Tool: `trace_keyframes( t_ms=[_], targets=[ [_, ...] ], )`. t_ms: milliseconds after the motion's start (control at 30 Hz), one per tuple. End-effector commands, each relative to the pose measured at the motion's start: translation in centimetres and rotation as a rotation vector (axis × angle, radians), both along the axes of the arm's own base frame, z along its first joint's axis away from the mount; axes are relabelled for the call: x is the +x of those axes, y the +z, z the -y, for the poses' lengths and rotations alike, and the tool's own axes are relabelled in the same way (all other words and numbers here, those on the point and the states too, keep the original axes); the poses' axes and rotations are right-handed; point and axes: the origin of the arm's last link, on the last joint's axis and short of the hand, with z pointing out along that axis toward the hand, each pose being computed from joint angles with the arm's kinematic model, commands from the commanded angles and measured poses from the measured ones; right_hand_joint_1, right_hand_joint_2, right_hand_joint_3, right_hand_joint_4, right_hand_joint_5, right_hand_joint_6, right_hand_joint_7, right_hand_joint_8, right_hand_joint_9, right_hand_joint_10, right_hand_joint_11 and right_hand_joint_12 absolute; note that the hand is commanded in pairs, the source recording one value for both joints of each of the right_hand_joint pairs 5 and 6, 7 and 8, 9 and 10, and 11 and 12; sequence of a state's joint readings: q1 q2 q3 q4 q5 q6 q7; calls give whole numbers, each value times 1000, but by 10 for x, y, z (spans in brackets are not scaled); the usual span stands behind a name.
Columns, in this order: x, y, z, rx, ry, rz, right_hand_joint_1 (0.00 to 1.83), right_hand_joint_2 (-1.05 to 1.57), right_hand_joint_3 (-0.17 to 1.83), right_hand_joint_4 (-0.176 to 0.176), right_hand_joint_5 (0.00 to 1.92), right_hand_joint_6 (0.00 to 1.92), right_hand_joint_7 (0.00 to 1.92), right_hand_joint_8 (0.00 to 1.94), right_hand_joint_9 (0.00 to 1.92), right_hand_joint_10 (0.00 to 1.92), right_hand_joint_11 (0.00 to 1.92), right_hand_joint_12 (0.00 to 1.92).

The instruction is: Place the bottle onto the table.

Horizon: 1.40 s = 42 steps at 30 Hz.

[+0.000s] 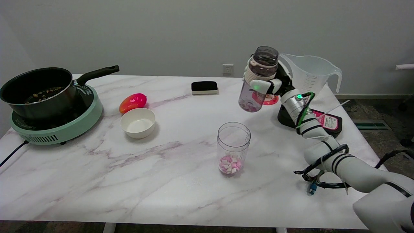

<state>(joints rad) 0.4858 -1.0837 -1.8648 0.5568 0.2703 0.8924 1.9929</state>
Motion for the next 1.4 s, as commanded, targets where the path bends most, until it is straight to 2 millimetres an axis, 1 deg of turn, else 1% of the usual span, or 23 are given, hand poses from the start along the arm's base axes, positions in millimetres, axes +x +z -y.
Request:
trace_keyframes(
  t_ms=[33,100,200,267,400,533,633,733,933,1067,1167,1267,1300,1400],
  targets=[
    [10,-58,34,107,18,-156,1582,1399,882,0,1920,1920,1920,1920,1796,1796,1551,1551],
    [12,-61,36,108,13,-178,1561,1422,857,0,1920,1920,1920,1920,1795,1795,1553,1553],
    [12,-72,39,134,8,-214,1554,1429,814,0,1920,1920,1920,1920,1796,1796,1550,1550],
    [9,-79,39,152,0,-243,1554,1432,811,0,1920,1920,1920,1920,1798,1798,1555,1555],
    [-1,-86,39,153,-32,-235,1544,1444,791,0,1920,1920,1920,1920,1797,1797,1562,1562],
    [-14,-82,36,130,-78,-216,1534,1452,749,0,1920,1920,1920,1920,1787,1787,1557,1557],
    [-22,-77,35,119,-108,-212,1574,1380,749,0,1920,1920,1920,1920,1755,1755,1514,1514],
    [-26,-72,35,108,-121,-210,1617,1308,740,0,1920,1920,1920,1920,1716,1716,1466,1466],
    [-38,-59,30,71,-156,-148,1674,1197,825,0,1920,1920,1920,1920,1688,1688,1426,1426],
    [-40,-55,29,44,-155,-135,1679,1187,870,0,1920,1920,1920,1920,1692,1692,1431,1431],
    [-39,-53,30,18,-151,-173,1690,1181,895,0,1920,1920,1920,1920,1704,1704,1444,1444],
    [-43,-51,31,-22,-172,-207,1674,1228,865,0,1920,1920,1920,1920,1731,1731,1483,1483],
    [-44,-50,31,-44,-181,-209,1626,1302,842,0,1920,1920,1920,1920,1748,1748,1504,1504],
    [-51,-51,33,-74,-225,-185,1536,1416,749,0,1920,1920,1920,1920,1769,1769,1528,1528]
  ],
)
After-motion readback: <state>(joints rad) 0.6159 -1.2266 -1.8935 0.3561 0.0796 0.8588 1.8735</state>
